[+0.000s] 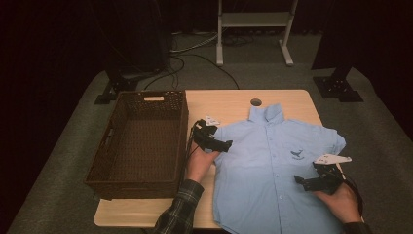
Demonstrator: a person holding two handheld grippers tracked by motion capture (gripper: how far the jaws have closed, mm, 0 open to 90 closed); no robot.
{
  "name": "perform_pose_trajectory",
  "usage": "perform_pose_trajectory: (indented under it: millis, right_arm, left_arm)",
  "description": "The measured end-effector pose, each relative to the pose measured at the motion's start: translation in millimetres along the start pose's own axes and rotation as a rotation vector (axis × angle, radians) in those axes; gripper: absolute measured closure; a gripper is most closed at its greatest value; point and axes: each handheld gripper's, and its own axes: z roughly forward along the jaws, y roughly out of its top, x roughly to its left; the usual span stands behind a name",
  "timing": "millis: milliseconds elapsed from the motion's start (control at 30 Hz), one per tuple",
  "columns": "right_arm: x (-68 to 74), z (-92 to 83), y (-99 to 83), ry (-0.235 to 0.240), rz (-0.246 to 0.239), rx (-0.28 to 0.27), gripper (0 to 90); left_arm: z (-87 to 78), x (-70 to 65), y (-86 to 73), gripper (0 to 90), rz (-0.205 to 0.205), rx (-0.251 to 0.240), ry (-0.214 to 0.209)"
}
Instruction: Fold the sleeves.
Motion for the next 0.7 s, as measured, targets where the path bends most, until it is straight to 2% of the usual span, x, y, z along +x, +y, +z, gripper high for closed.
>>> perform_pose_trajectory:
  millis: [500,700]
  right_arm:
    - [-10.6,-8.3,-8.1,-0.010,0.008,0.000,1.9]
    - [-10.4,-11.2,-10.9,-0.021,0.022,0.001,1.9]
  left_arm:
    - [7.6,10.6,0.2,0.6,-0.026,0.040,0.029]
    - [9.5,14.2,0.1,2.4,-0.040,0.036,0.029]
